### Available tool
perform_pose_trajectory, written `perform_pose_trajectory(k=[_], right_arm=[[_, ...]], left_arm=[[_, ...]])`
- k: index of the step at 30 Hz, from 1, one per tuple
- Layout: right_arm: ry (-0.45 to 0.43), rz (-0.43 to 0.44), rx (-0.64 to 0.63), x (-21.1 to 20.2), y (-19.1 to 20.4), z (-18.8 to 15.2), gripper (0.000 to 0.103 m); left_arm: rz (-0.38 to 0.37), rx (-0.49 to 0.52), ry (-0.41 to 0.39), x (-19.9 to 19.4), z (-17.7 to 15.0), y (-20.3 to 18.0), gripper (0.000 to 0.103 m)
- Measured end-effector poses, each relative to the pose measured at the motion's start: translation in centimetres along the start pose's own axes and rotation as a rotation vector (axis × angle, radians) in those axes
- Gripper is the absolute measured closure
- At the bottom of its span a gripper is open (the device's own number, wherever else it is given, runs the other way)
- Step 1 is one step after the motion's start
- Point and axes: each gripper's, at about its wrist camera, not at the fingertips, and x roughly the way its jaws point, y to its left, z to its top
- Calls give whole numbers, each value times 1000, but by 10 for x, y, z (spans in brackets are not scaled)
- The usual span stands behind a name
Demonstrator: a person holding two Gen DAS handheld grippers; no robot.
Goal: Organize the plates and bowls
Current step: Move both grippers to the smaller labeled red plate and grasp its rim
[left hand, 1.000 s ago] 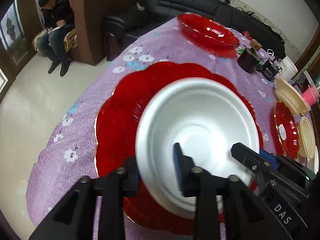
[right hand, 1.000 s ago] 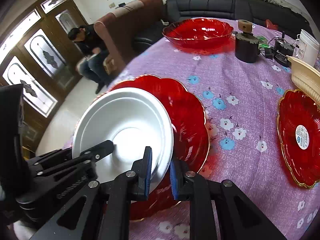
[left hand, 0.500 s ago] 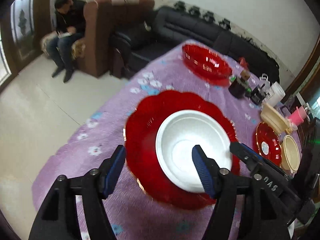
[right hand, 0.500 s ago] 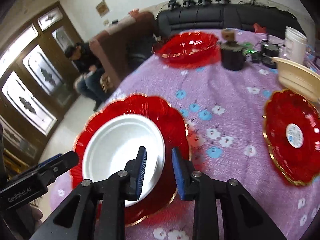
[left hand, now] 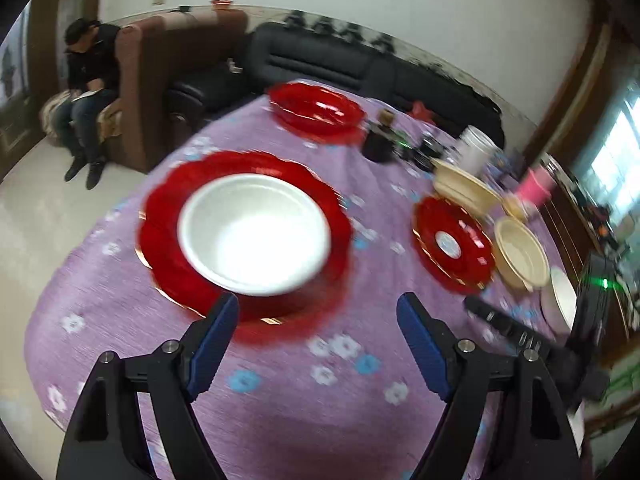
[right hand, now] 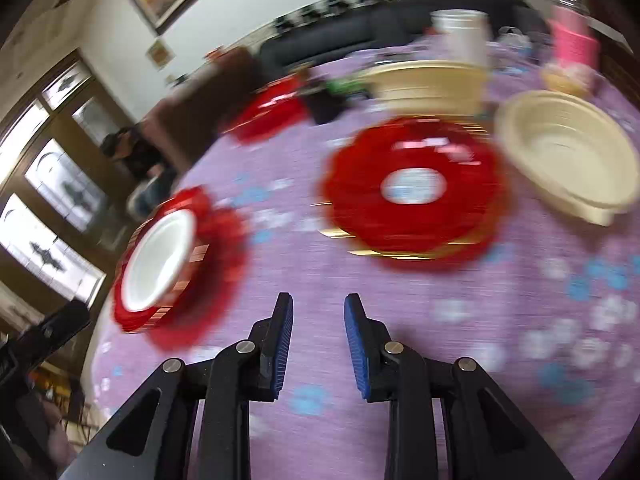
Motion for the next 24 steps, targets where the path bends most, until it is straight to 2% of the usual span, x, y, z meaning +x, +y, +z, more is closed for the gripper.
perform_pose_trajectory(k=[4,5,8,16,19,22,23,24], right_arm=[[-45,-73,95,-23,-51,7,73],[-52,-91,120,-26,-61,9,70],[-63,-109,174,-24,-81,18,67],[-70,-107,290,12,-100,38,67],[-75,-88,296,23,-100,42,67],[-75,-57,246,34,-94,47,67],[-79,-54,234,34,-93,46,70],[-82,-62,221,34,-93,45,81]], left_arm=[[-33,50,16,2,-11,-22,22],[-44,59,25,3,-13,-27,22],[-49,84,35,4,-20,-37,22],[-20,115,55,0,-33,-37,22],[-7,97,53,-2,-33,-27,22],[13,97,52,-1,-30,-25,22],[14,95,54,1,-28,-25,22],[13,93,56,3,-26,-26,22]])
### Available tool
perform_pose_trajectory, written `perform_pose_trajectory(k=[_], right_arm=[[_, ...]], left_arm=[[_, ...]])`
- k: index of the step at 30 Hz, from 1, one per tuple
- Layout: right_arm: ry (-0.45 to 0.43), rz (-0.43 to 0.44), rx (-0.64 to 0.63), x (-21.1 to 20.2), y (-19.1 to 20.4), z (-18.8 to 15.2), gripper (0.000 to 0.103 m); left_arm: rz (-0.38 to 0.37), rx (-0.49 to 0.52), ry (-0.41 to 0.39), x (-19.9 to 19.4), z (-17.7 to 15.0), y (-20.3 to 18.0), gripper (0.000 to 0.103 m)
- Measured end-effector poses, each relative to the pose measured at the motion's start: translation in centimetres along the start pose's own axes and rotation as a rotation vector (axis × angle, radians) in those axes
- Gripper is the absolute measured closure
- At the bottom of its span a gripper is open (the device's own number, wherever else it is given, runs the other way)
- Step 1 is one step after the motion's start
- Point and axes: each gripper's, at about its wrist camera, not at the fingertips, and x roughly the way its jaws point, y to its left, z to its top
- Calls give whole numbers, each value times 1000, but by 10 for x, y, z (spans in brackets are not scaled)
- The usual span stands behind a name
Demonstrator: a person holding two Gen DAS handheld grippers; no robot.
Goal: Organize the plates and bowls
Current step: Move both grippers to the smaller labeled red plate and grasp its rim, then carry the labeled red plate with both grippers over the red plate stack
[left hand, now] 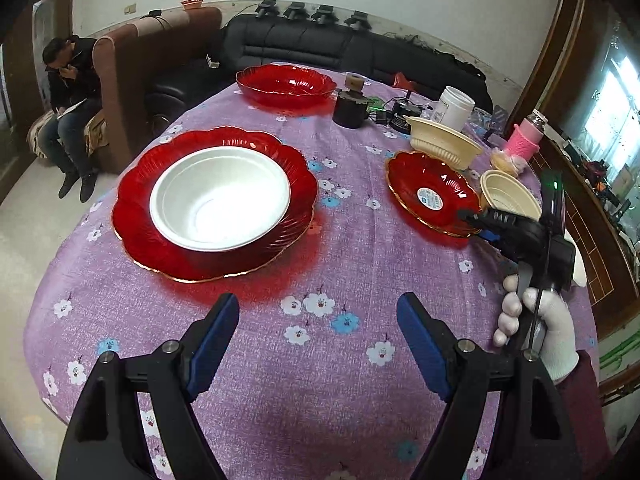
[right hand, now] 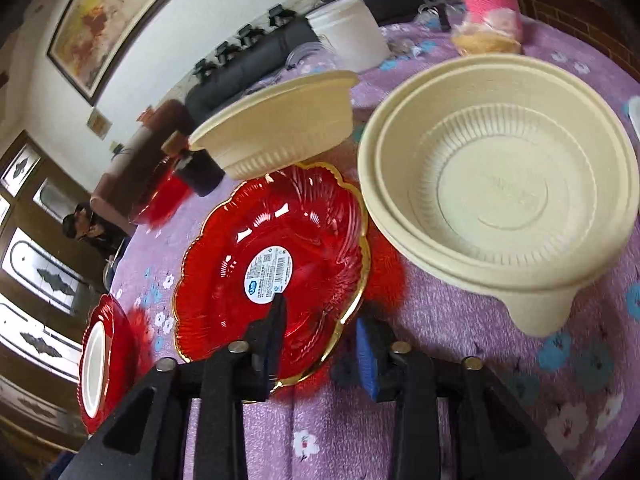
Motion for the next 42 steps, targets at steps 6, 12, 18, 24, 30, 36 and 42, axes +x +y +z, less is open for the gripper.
perform_pose_trajectory(k=[6,12,18,24,30,36,42], right_arm=[[122,146,86,-2,-19,-3,88],[253,201,42,-13,-20,-9,89],[268,177,18,-12,-26,-7,89],[251,169,-2,-10,-27,-5,89],[242,180,3,-9,-27,-5,89],[201,157,-2,-14,-28,-7,89],[168,179,-42,-15,-10,-14,89]], left_arm=[[-8,23,18,15,12,-18,22],[-14,77,71,47,24,-51,23],[-33,77,138,98,44,-77,23],[46,131,153,142,66,-98,32],[83,125,197,169,70,-98,73],[75,128,166,150,64,-99,79],[77,102,98,115,60,-86,79]])
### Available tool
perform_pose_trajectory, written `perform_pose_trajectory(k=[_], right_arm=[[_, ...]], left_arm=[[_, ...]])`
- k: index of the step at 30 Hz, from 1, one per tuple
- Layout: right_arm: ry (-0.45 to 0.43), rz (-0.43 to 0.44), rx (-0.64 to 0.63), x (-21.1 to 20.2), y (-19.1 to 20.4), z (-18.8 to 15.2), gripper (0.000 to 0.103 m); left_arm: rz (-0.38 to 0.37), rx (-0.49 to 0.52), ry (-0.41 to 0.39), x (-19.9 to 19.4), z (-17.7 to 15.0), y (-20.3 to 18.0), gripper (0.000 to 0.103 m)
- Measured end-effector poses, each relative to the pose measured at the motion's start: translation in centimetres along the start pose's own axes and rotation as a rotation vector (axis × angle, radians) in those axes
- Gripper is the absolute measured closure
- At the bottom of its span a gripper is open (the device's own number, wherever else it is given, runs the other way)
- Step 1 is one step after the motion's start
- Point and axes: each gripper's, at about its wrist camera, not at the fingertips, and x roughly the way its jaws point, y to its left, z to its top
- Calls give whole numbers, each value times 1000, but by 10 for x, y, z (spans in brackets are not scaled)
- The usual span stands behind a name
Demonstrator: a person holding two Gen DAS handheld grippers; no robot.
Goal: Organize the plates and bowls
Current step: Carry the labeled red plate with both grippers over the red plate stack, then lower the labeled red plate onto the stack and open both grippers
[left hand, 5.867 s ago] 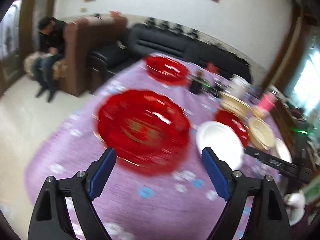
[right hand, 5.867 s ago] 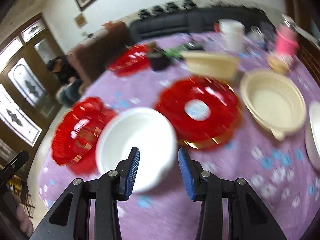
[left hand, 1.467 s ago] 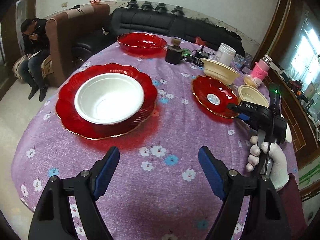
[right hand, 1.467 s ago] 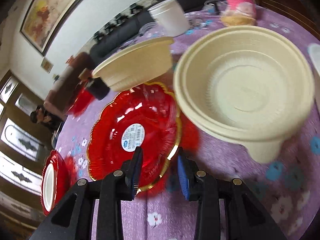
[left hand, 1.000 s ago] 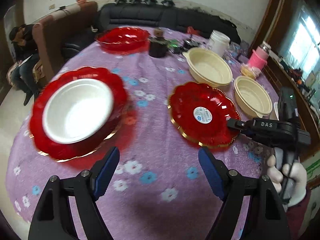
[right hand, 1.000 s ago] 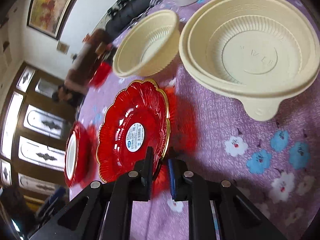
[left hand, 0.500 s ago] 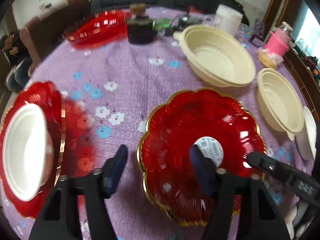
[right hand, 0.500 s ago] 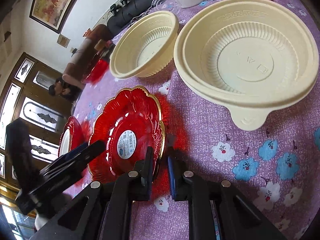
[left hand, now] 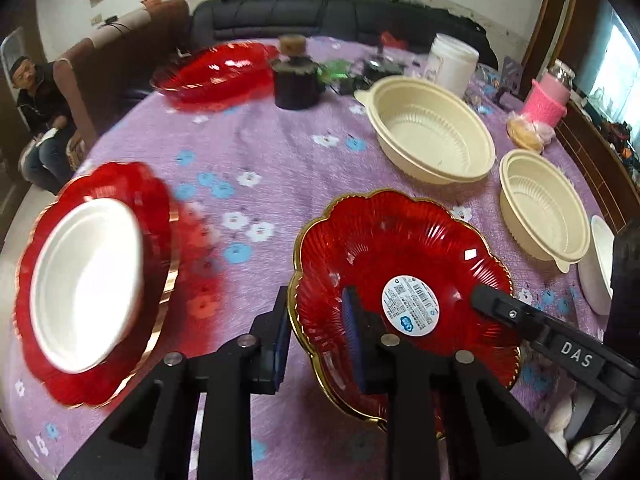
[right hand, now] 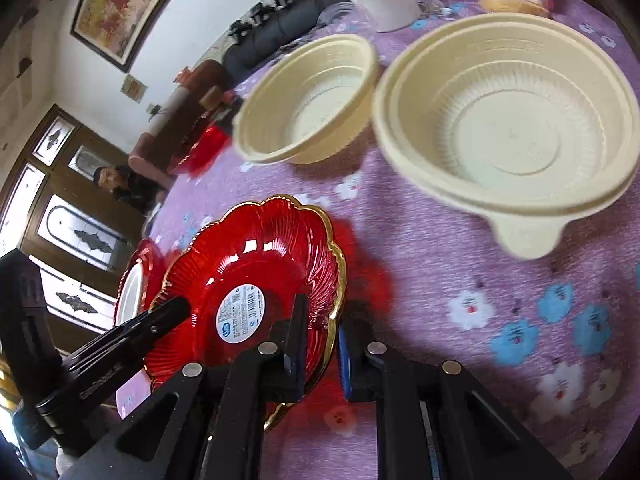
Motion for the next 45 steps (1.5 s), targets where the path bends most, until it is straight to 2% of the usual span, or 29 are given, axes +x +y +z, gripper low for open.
perform_pose_trajectory(k=[6,12,17,21,28,33,39,40,42,43,44,45], right_arm=[[-41,42,-64,-2,31,-13,89],[-45,33,-168,3,83,-33,88],[-1,31,-226,23,132,-31,88],[9,9,-323,44,188,-25,88],[50,-25,-426,91,246,-25,88],[67,-56,-469,112,251,-28,88],[76,-71,-437,120,242,-18,87],[74,-70,-441,120,241,-17,86],[61,-82,-462,117,242,-19,85],[46,-104,-474,115,244,-21,83],[29,-127,-491,115,245,-24,81],[15,-143,-505,114,247,-25,72]], left_arm=[[-34,-74,-42,-29,-12,36,79],[-21,-106,-75,-53,-22,76,79],[19,-160,-99,-66,-22,124,79],[75,-191,-115,-71,-17,164,79],[108,-287,-92,-58,-16,225,79],[102,-296,-55,-39,-16,238,79],[122,-238,-38,-32,-8,224,78],[134,-231,-45,-35,-9,223,76],[158,-224,-64,-42,-10,221,60],[166,-230,-79,-48,-11,222,48],[173,-237,-93,-52,-12,223,43],[187,-243,-107,-57,-13,225,43]])
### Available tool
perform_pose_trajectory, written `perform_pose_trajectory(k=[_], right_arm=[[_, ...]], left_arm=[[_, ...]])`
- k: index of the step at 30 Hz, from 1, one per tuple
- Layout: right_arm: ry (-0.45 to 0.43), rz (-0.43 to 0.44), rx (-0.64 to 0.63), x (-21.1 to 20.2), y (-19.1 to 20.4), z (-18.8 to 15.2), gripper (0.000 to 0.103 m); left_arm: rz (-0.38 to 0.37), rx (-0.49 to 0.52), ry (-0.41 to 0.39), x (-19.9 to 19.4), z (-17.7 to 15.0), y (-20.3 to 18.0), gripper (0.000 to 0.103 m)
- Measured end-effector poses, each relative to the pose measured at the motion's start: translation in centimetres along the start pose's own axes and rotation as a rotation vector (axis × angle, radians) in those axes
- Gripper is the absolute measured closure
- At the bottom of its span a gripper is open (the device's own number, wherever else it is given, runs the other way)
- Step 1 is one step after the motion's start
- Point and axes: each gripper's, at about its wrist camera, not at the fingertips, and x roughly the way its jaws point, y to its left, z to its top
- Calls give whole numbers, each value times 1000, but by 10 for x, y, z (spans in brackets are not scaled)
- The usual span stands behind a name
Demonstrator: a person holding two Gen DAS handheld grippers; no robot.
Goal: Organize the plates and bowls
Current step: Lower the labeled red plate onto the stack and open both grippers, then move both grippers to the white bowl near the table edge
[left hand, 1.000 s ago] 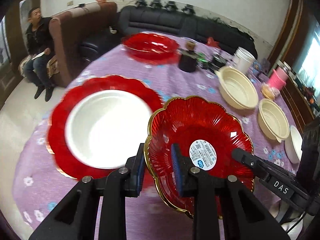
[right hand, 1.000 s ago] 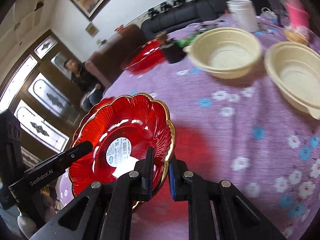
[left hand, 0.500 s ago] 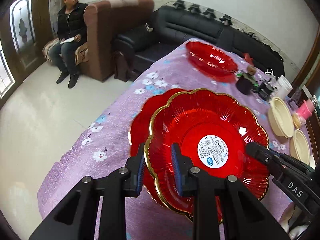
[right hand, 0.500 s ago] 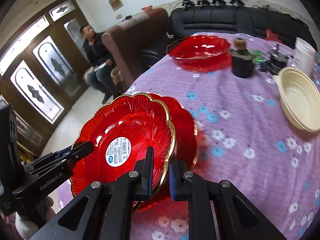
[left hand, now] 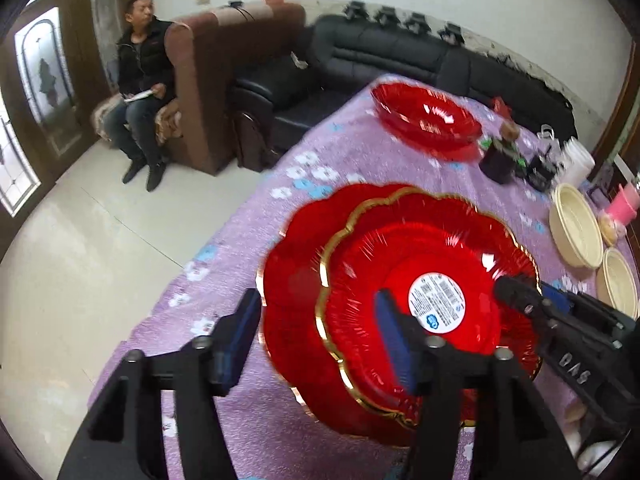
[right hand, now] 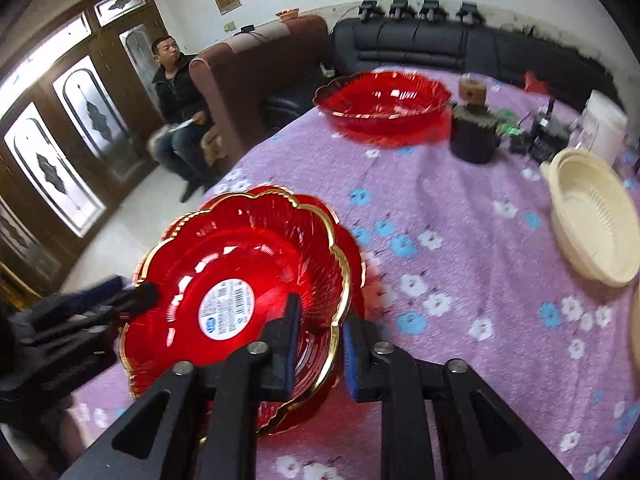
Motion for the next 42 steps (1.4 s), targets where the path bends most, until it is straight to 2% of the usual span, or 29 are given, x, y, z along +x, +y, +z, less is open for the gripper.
perform_pose_trajectory(k=[1,3,9,13,15,21,25,30,34,36,39,42], right_arm=[[-11,-17,-12,0,2,-1,57],[-35,-51,-33,-1,6,-3,35],[-117,-54,-52,-27,5,-12,33],[-175,-31,-7,-57,-7,-29,29],[-182,-14,10,-68,-13,-42,28],[-140,14,49,-81,-26,-81,28],[-103,15,44,-85,-31,-104,28],[-95,2,41,-91,-39,-117,28],[-109,-5,64,-98,-51,-122,28],[-110,-12,74,-99,-56,-124,28],[-108,-13,90,-102,-63,-128,28],[-112,-30,97,-107,-72,-133,28]], left_arm=[[8,-3,-5,-3,0,2,43],[10,-23,-6,-10,-1,8,43],[-15,-115,-44,-41,-28,31,40],[-53,-178,-91,-66,-55,37,25],[-73,-188,-99,-74,-69,32,24],[-154,-115,-56,-74,-92,-5,24],[-176,-45,-30,-72,-102,-32,24],[-182,25,-39,-81,-109,-53,24],[-154,104,-57,-88,-116,-73,15],[-182,133,-65,-91,-118,-82,15],[-254,122,-56,-92,-120,-87,15],[-259,124,-42,-89,-121,-93,15]])
